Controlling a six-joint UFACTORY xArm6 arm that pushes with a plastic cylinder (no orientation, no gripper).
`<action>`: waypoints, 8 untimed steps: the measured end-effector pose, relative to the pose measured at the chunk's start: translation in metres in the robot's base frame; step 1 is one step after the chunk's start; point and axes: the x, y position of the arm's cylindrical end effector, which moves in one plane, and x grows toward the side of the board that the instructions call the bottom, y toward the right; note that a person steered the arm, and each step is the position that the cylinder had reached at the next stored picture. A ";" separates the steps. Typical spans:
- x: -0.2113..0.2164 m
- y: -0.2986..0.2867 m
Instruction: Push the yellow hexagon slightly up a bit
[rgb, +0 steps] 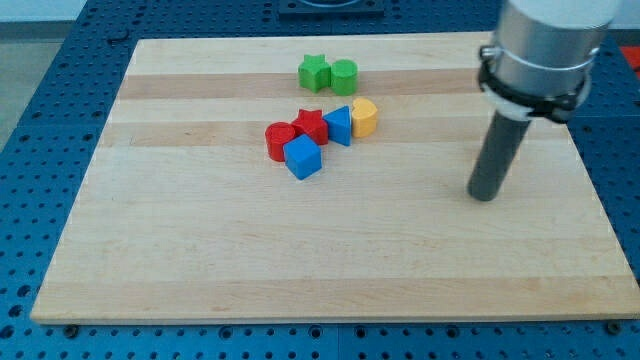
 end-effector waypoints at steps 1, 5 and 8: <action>-0.022 0.024; -0.073 0.024; -0.085 0.055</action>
